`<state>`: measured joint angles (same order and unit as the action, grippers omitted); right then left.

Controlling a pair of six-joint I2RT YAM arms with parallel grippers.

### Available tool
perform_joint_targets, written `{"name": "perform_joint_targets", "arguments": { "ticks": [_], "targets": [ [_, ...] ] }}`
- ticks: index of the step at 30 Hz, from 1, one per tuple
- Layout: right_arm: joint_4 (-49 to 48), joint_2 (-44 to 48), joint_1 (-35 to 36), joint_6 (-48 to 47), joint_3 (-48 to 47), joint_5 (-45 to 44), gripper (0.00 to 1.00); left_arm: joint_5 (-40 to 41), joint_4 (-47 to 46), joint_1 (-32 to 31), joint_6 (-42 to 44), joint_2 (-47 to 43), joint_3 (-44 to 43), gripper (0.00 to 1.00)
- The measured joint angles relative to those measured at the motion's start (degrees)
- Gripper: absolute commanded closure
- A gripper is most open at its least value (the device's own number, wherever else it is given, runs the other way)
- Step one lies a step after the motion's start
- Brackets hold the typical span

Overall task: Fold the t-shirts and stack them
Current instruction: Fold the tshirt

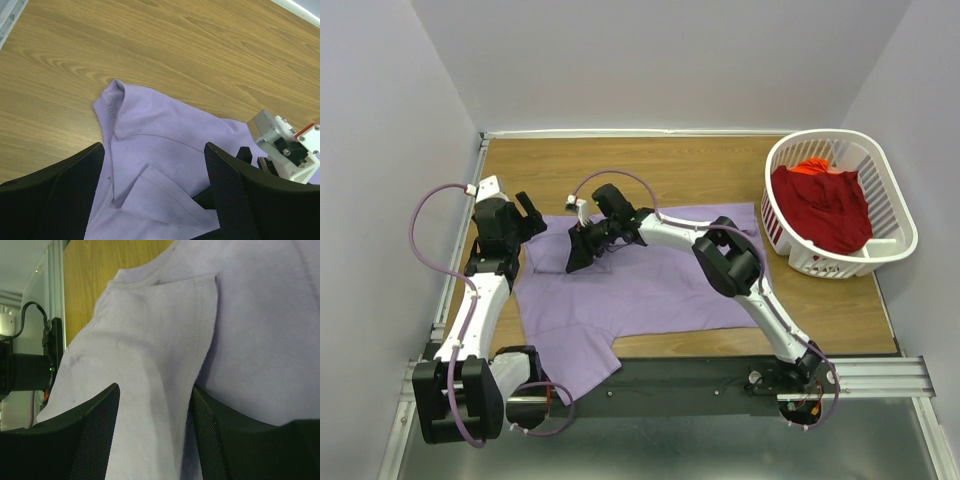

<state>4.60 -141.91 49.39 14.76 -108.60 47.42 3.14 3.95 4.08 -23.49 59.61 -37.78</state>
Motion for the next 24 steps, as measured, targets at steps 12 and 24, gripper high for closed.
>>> {"name": "perform_joint_targets", "arguments": {
  "ticks": [12, 24],
  "targets": [
    [-0.66, 3.74, 2.8, -1.6, 6.49, 0.48, 0.35, -0.17, -0.02, 0.0, 0.02, -0.63, 0.04, 0.12],
    [-0.42, 9.16, 5.4, -5.73, 12.37, -4.46, 0.35, -0.22, -0.04, 0.0, 0.04, -0.7, 0.09, 0.12]
  ]
}}
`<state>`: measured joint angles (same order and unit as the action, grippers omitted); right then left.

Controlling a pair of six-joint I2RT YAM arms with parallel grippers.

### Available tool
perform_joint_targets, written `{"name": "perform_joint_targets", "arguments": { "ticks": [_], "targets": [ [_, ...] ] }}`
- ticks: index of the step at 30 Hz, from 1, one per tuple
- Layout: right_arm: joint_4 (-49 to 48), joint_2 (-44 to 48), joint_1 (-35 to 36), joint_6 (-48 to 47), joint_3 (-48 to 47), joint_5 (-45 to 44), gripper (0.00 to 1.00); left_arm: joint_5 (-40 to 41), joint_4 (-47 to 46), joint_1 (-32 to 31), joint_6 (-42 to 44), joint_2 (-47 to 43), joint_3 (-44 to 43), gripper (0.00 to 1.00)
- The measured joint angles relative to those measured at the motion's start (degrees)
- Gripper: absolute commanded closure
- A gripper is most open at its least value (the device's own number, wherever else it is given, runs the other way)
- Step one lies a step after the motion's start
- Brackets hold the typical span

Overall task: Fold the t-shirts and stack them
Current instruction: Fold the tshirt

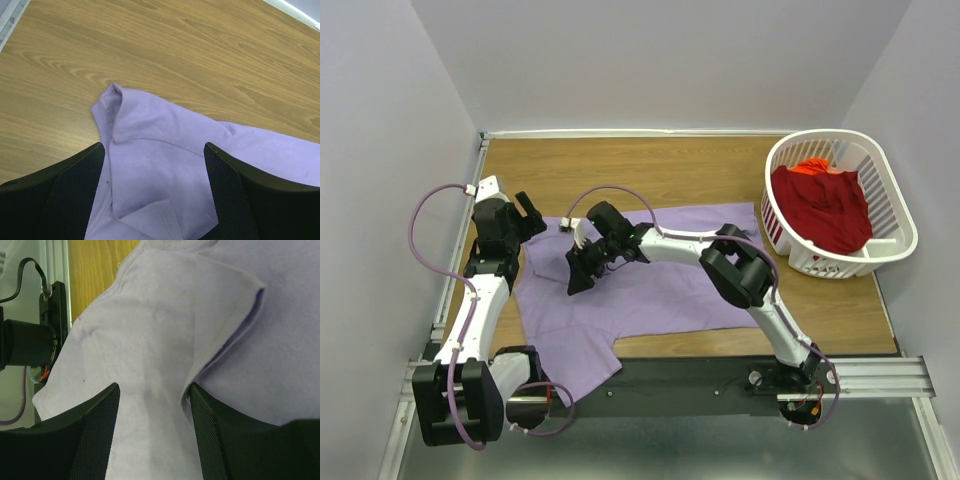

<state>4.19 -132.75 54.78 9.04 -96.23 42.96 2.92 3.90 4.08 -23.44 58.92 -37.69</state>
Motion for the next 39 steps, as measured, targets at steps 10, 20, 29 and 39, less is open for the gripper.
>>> {"name": "perform_joint_targets", "arguments": {
  "ticks": [10, 20, 29, 39],
  "targets": [
    [0.0, 0.13, 2.91, -0.55, 0.0, -0.5, 0.35, 0.0, 0.0, 0.0, 0.04, -0.52, 0.02, 0.12],
    [-0.02, 0.55, 5.92, -0.87, 0.94, -3.1, 0.35, -0.04, -0.07, 0.04, 0.04, -1.07, 0.44, 0.14],
    [0.9, 17.18, 0.5, -1.05, 15.45, -17.59, 0.35, -0.02, -1.29, 0.17, -0.52, 5.53, 0.55, 0.25],
    [0.31, 31.76, -13.38, -1.73, 28.68, -28.59, 0.35, -2.54, -1.79, 5.55, -2.75, 27.65, -8.2, 0.34]
  ]
}}
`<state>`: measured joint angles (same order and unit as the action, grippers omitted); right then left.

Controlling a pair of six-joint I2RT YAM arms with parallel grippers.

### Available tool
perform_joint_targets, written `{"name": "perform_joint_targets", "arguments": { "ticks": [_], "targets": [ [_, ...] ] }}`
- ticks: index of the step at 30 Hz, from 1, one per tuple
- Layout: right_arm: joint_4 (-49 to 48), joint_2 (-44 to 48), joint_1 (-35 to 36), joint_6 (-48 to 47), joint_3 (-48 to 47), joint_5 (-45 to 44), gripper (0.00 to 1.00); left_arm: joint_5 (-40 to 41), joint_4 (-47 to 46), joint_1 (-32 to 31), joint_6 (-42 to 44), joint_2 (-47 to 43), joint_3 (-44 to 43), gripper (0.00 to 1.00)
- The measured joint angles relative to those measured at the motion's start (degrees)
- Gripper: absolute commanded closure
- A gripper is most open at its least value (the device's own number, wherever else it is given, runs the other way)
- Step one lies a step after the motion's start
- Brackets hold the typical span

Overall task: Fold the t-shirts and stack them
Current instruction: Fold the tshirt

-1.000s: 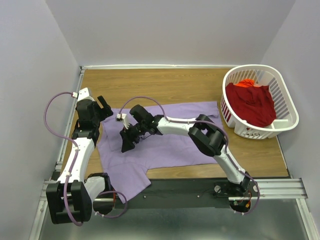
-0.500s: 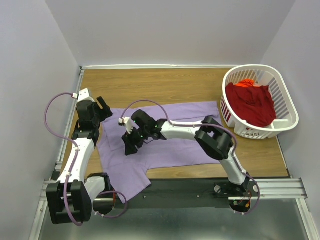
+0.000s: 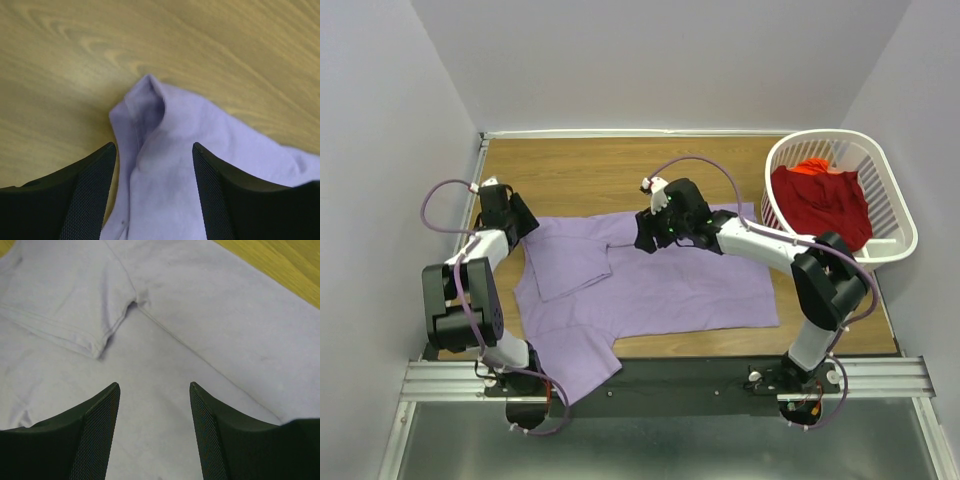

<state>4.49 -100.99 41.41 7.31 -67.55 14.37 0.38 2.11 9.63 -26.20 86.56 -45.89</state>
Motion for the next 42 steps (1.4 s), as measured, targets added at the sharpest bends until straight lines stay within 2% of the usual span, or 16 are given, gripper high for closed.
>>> {"name": "perform_joint_targets", "arguments": {
  "ticks": [10, 12, 14, 19, 22, 23, 31, 32, 33, 36, 37, 39, 42],
  "targets": [
    [0.11, 1.55, -2.93, -2.25, 2.38, -1.86, 0.35, -1.09, -2.14, 0.13, 0.33, 10.16, -8.66, 0.5],
    [0.11, 1.68, -3.78, -2.47, 2.47, -1.97, 0.35, -1.11, -2.03, 0.13, 0.46, 11.65, -8.92, 0.6],
    [0.11, 1.73, -4.79, -2.69, 2.56, -2.1, 0.35, -1.11, -1.66, 0.11, 0.63, 13.14, -9.03, 0.63],
    [0.13, 1.73, -5.9, -2.93, 2.78, -2.49, 0.35, -0.52, -0.26, 0.17, 1.03, 14.93, -10.23, 0.91],
    [0.13, 1.73, -6.19, -3.17, 2.8, -3.23, 0.35, 1.57, 1.07, 0.59, 1.7, 15.67, -12.13, 1.0],
    [0.13, 1.73, -6.21, -3.26, 2.8, -3.39, 0.35, 2.38, 1.62, 0.87, 1.92, 16.02, -12.98, 1.0],
    [0.35, 1.14, -6.27, -5.09, 2.49, -10.69, 0.35, 14.6, 5.18, 2.8, 6.08, 21.29, -23.52, 0.98],
    [0.7, 0.28, -6.27, -5.86, 1.57, -12.72, 0.35, 15.39, 5.2, 2.8, 6.4, 22.14, -24.83, 0.94],
    [0.83, -0.83, -6.29, -6.58, 0.57, -15.23, 0.35, 16.79, 5.27, 2.8, 6.99, 23.1, -26.38, 0.82],
    [1.2, -3.61, -6.47, -7.89, -1.86, -19.69, 0.36, 19.02, 5.75, 2.78, 8.39, 25.62, -30.32, 0.62],
    [1.27, -4.61, -6.58, -8.5, -2.93, -22.05, 0.36, 19.61, 5.77, 2.78, 8.9, 26.23, -31.3, 0.49],
    [1.4, -6.91, -7.28, -9.38, -4.92, -25.73, 0.36, 20.24, 5.9, 2.8, 9.35, 26.84, -32.59, 0.38],
    [1.64, -8.37, -8.63, -10.64, -6.32, -29.62, 0.36, 20.48, 5.86, 2.78, 9.44, 26.71, -33.31, 0.34]
  ]
}}
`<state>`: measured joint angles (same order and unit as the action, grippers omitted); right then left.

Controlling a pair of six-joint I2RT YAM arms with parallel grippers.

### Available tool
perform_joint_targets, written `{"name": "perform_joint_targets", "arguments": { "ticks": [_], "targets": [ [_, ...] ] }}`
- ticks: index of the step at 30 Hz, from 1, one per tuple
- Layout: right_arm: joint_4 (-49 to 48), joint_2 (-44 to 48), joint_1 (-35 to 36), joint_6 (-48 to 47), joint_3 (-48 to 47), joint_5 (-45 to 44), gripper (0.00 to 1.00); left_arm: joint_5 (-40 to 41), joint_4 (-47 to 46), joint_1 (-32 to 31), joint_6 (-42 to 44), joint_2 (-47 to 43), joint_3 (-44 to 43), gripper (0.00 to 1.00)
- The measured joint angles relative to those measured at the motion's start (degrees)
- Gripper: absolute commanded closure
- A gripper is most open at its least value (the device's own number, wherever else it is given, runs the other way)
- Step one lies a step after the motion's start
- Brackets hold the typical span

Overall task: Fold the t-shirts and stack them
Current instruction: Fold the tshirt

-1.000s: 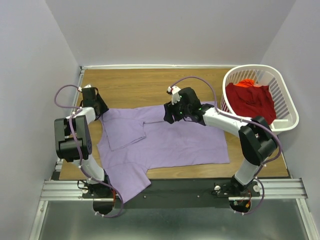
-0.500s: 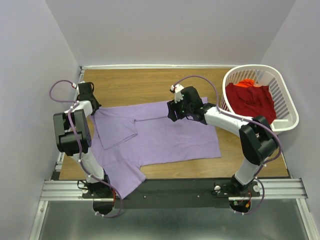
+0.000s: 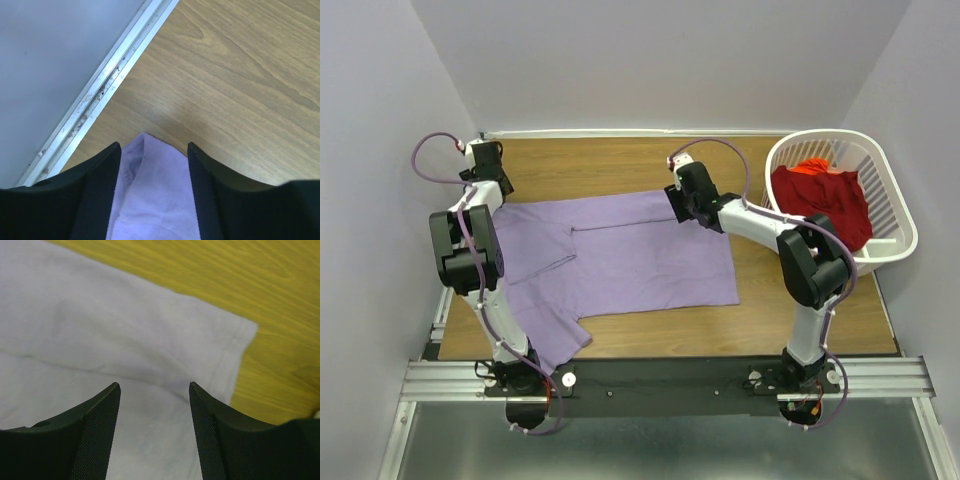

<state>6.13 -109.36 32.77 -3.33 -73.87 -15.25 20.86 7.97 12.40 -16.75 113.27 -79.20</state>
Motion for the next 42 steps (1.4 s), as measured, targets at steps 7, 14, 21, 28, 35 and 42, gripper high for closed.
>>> {"name": "perform_joint_targets", "arguments": {
  "ticks": [7, 14, 21, 28, 35, 42],
  "targets": [
    [0.24, -0.24, -3.56, -0.81, -0.85, -5.25, 0.44, 0.11, 1.49, -2.38, -0.26, -8.5, 3.91, 0.32],
    [0.57, -0.46, -5.27, 0.37, -0.85, -6.27, 0.5, -2.51, 0.7, -10.08, -0.66, -27.41, 13.4, 0.32],
    [0.63, -3.67, -6.14, 0.98, -0.85, -6.25, 0.62, -7.26, 1.16, -10.56, -1.55, -28.22, 24.28, 0.32],
    [0.46, -5.62, -7.45, 1.64, 0.44, -6.25, 0.62, -8.04, 2.25, -10.54, -1.01, -20.87, 26.29, 0.31],
    [-2.19, -5.18, -8.48, 2.03, 2.32, -6.32, 0.62, -7.96, 2.67, -9.35, -0.15, -18.05, 26.29, 0.31],
    [0.46, -2.08, -9.29, 3.02, 3.32, -4.55, 0.6, -7.74, 2.97, -8.72, 0.07, -17.94, 26.29, 0.31]
  ]
}}
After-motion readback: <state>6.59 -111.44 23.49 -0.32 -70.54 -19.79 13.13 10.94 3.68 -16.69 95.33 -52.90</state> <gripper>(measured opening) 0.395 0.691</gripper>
